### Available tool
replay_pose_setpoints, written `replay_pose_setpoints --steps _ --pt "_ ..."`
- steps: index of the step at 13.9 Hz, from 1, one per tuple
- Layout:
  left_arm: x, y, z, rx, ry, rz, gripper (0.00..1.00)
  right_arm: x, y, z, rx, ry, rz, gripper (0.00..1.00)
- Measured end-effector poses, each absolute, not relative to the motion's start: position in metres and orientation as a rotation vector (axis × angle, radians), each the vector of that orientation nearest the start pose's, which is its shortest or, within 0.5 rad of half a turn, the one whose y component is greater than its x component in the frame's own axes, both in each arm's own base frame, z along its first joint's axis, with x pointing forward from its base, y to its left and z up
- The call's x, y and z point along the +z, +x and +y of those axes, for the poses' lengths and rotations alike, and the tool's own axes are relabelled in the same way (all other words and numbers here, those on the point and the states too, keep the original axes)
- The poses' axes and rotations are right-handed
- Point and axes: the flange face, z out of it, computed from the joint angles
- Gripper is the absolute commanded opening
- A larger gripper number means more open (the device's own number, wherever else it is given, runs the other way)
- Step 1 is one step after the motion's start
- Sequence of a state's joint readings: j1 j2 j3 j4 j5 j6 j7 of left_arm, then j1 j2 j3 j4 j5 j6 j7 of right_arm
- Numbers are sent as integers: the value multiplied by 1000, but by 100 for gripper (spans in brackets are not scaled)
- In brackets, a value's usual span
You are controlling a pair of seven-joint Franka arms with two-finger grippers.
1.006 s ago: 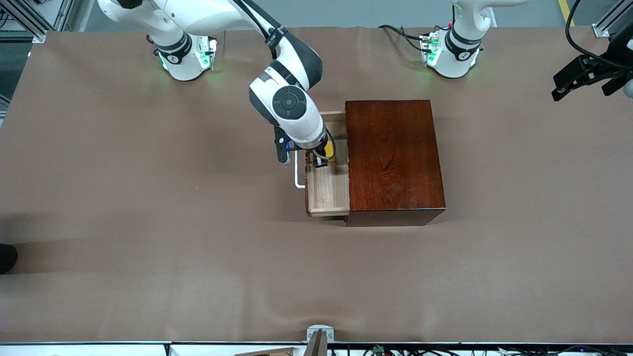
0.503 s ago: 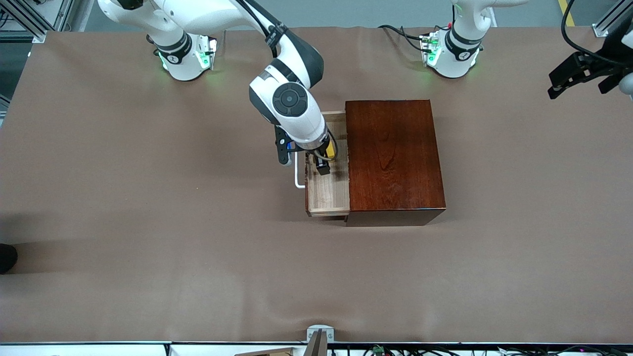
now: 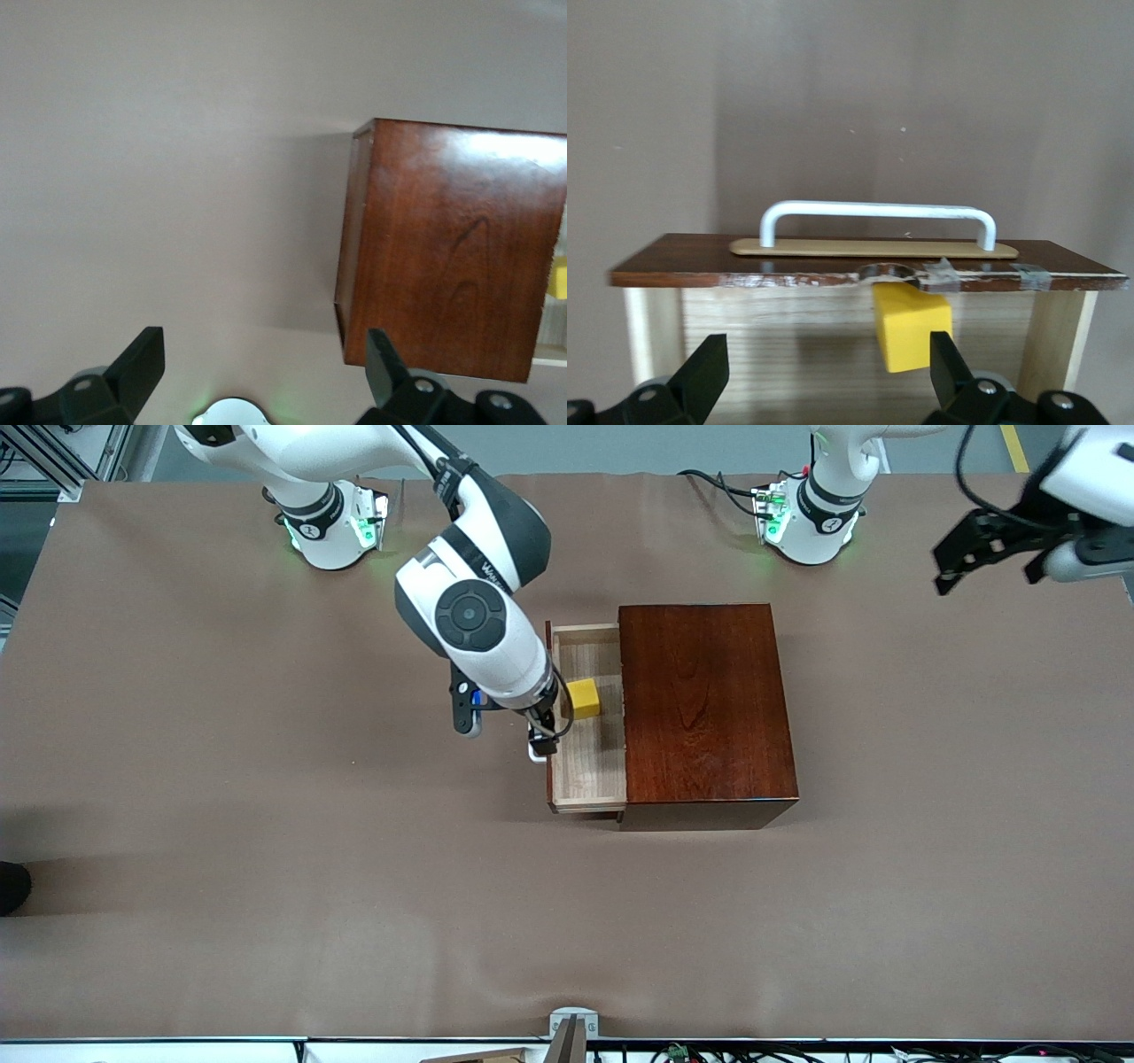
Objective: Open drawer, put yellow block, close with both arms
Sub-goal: 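Lower the cube into the drawer and open the right gripper, then withdraw the right gripper while the left gripper reaches the drawer front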
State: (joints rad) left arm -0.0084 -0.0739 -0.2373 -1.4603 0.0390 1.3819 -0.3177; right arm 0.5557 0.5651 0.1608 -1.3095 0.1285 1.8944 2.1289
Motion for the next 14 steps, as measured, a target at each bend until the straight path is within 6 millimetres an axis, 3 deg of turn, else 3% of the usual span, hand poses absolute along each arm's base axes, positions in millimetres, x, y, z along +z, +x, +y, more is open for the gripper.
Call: replay_pose_setpoints --steps 5,9,14 --pt "665 488 -240 14 -3101 -117 100 477 571 392 315 -2434 1927 100" --pt "625 488 -336 26 -3160 -327 100 525 583 323 307 -2568 1736 100" --pt "559 466 -469 63 -3159 -637 100 561 592 241 330 -2694 1526 100"
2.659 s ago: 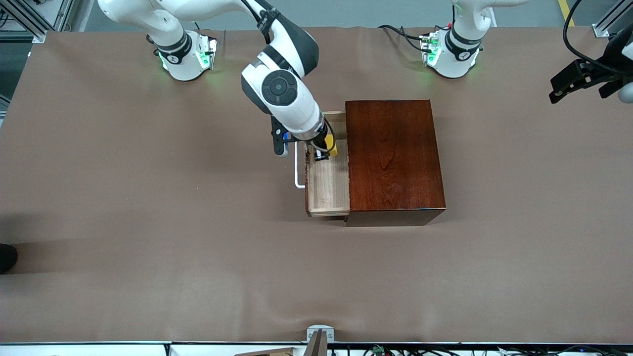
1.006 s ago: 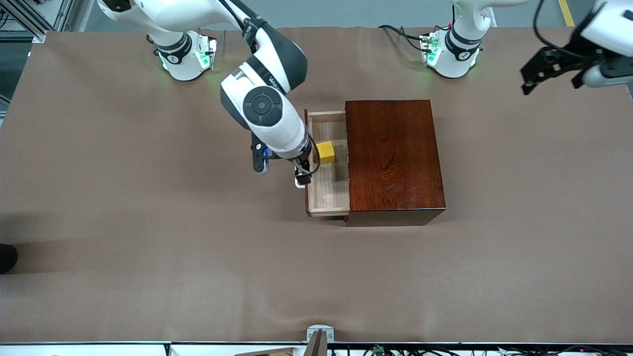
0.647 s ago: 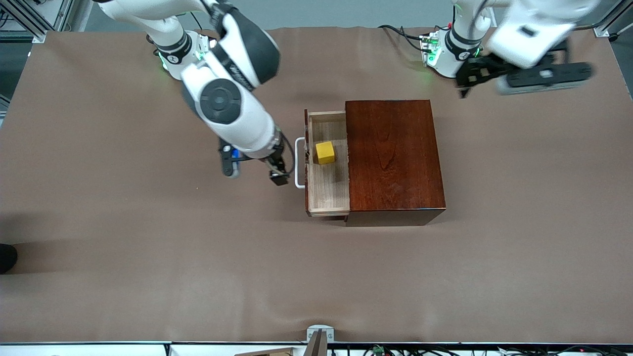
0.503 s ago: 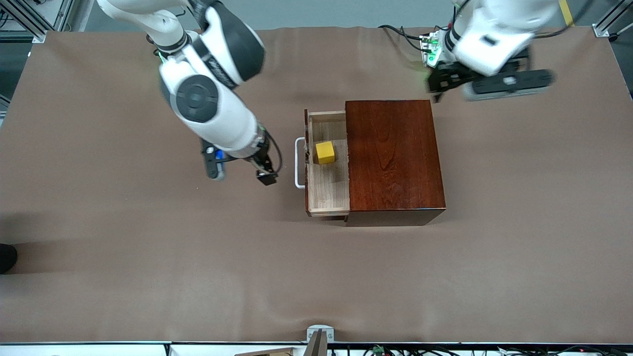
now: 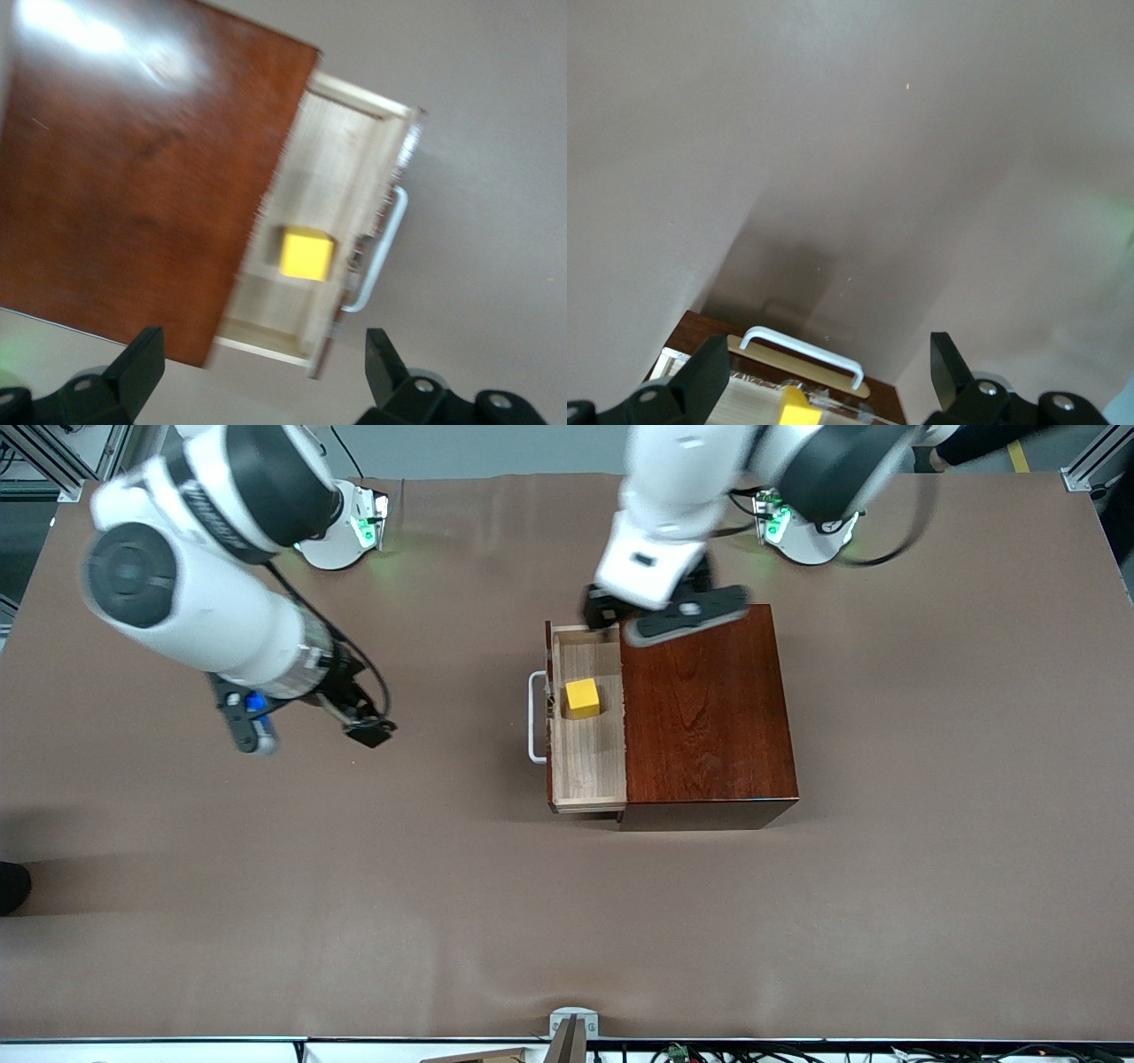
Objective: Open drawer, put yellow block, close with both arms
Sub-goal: 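Withdraw the right gripper while the left gripper reaches the drawer front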
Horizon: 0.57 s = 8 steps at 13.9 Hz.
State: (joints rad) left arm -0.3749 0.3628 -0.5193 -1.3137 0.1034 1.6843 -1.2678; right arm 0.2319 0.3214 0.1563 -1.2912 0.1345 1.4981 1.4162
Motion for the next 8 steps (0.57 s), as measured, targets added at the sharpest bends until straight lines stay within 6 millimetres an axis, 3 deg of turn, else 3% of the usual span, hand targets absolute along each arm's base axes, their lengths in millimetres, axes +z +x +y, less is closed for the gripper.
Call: replay_pose_setpoints --steps 4,6,8 --pt "473 458 -565 -19 -3145 -1015 100 580 596 186 361 -2748 1358 100" --pt "437 437 -616 -135 -3132 -1145 100 587 594 163 379 -2800 1229 100" --pt "410 415 -650 -166 -3105 -1287 100 593 592 146 379 -2847 1084 100"
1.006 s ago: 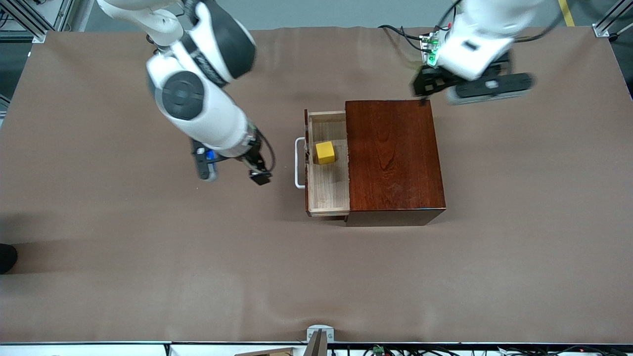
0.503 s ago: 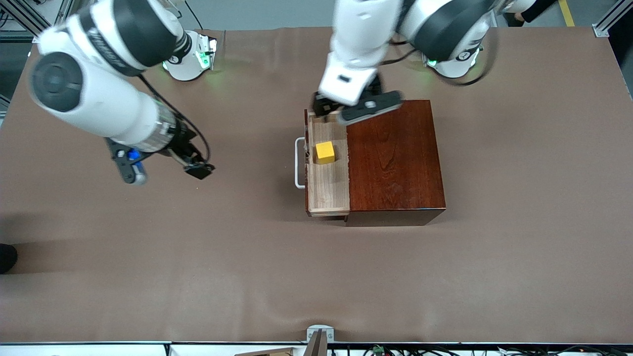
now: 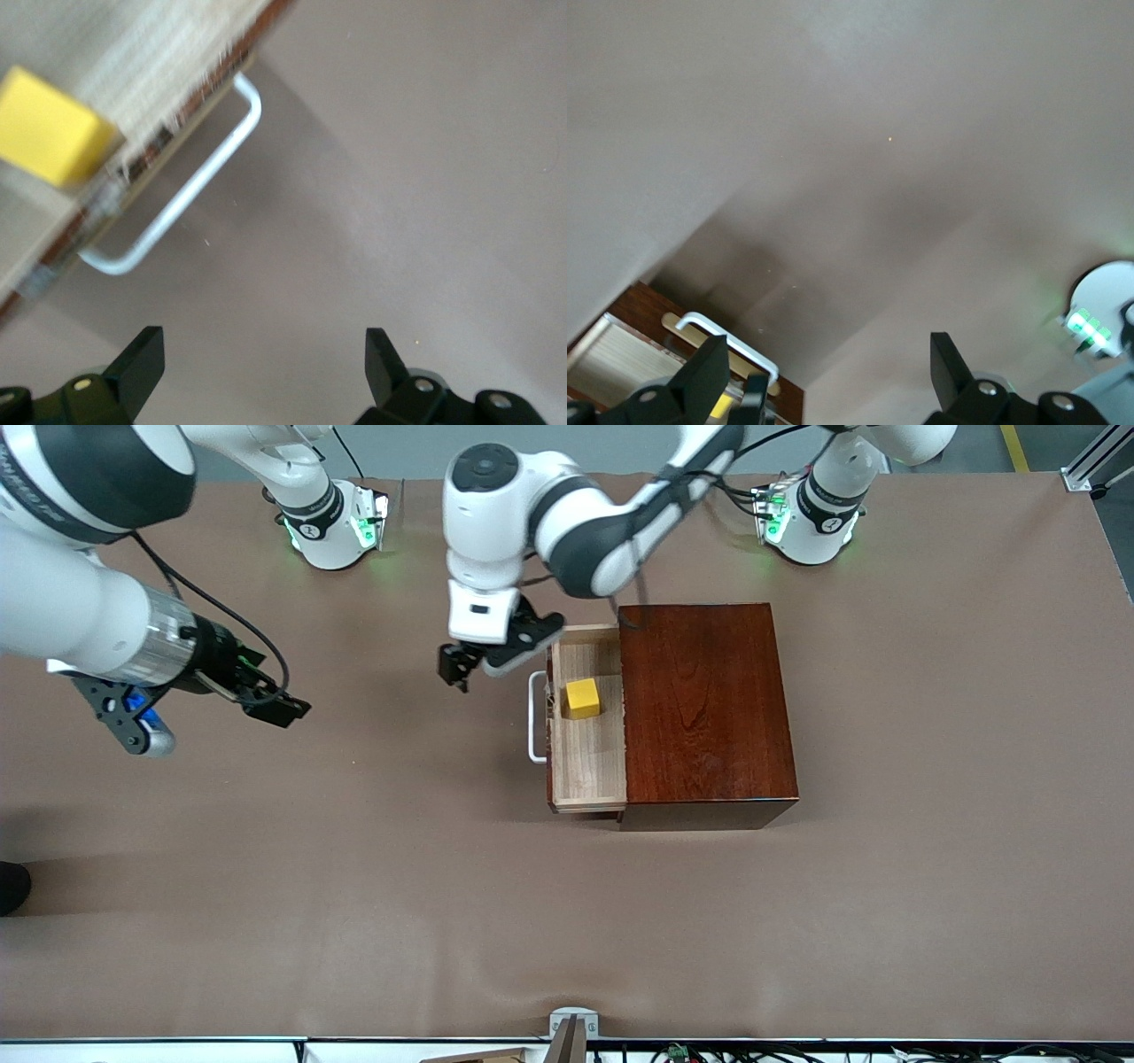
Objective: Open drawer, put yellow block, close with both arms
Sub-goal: 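Withdraw the right gripper while the left gripper reaches the drawer front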
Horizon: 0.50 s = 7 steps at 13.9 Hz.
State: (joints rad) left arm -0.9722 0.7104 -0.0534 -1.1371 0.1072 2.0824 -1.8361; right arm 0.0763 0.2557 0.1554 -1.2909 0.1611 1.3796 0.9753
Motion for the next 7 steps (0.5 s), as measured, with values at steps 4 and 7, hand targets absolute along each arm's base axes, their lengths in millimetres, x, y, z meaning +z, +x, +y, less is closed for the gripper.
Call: replay_pose_setpoints --steps 4,7 --pt "340 416 -664 -240 -2966 -1527 100 603 590 99 391 -2898 866 100" --pt "320 415 -664 -261 -2837 -1713 100 619 583 66 339 -2973 582 100"
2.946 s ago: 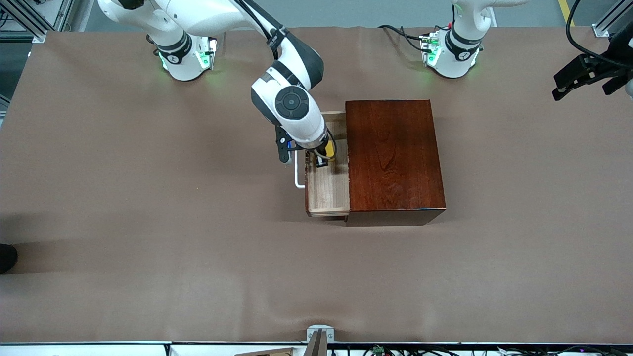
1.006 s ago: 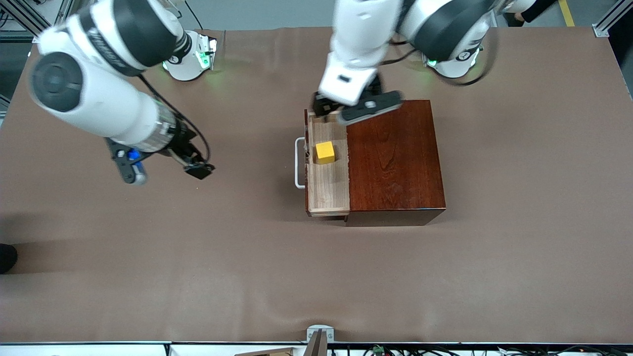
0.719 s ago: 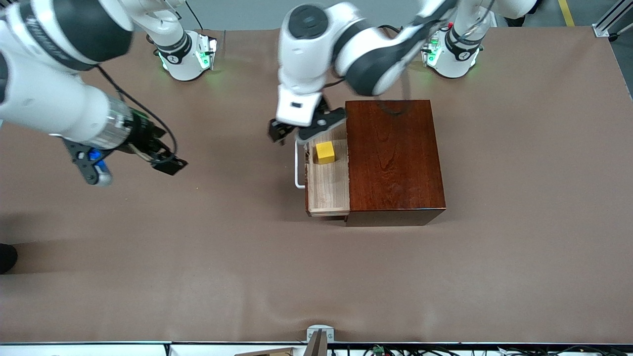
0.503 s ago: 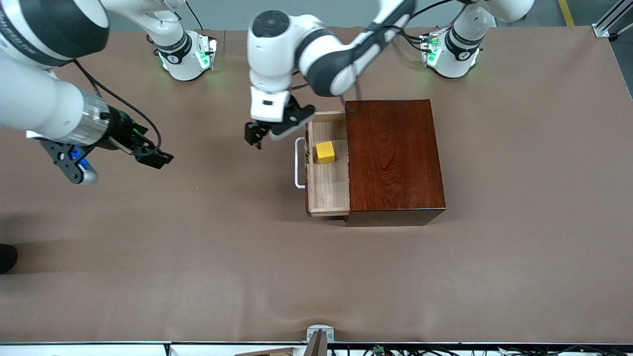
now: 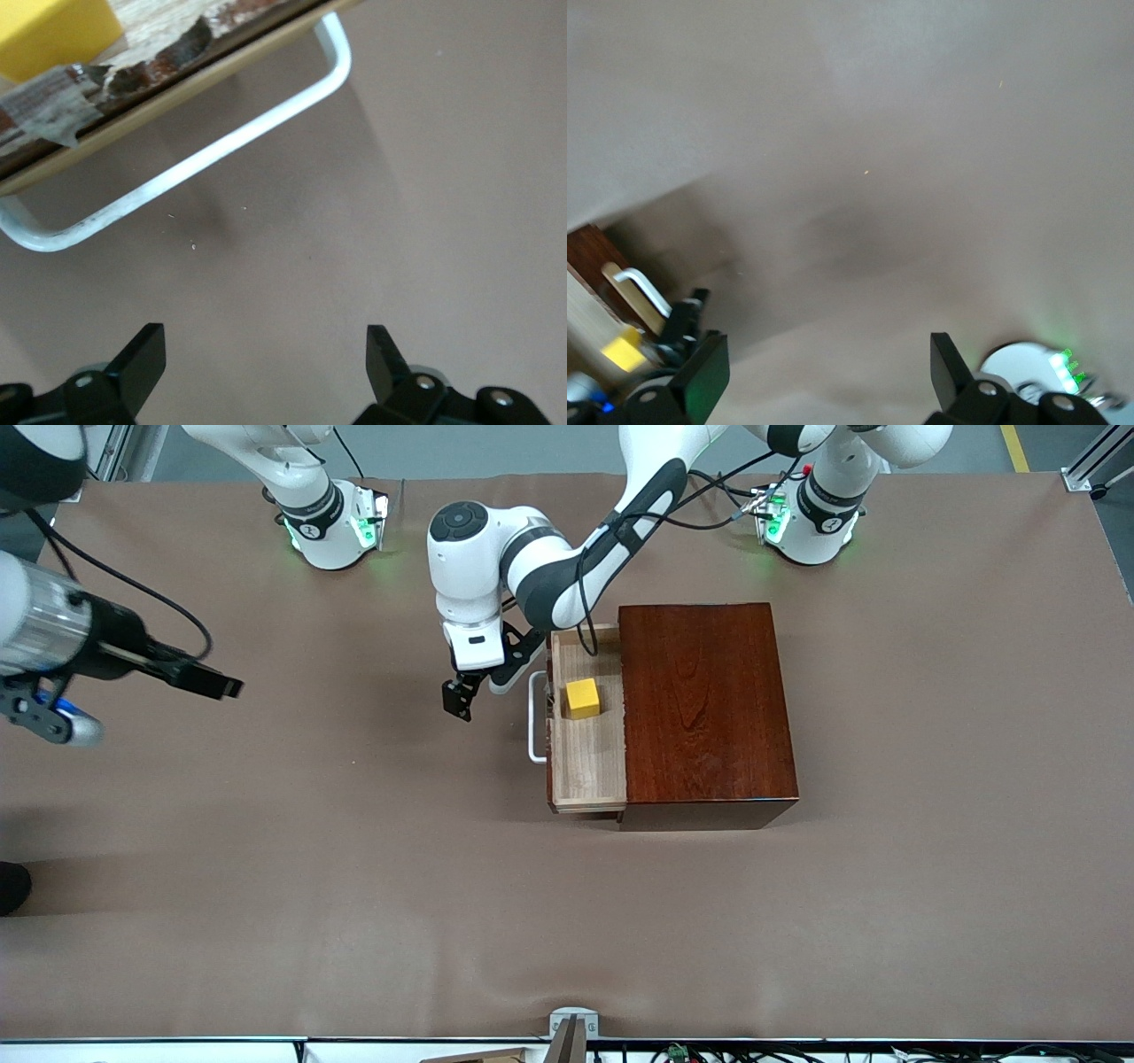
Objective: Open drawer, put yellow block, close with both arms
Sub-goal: 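Push the drawer shut into the box with the left gripper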
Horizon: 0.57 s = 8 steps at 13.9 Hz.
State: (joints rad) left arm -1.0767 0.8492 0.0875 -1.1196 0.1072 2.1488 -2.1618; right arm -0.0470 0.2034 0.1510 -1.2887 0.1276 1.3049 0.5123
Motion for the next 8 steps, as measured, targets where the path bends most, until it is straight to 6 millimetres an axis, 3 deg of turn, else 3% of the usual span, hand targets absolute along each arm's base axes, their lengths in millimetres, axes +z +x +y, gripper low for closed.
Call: replay_pose_setpoints --steps 3,8 --pt "310 425 -649 -287 -2689 -1798 100 633 571 50 320 -3077 314 100" --pt "301 437 -625 -319 -2482 -1833 100 643 563 18 318 -3092 113 100"
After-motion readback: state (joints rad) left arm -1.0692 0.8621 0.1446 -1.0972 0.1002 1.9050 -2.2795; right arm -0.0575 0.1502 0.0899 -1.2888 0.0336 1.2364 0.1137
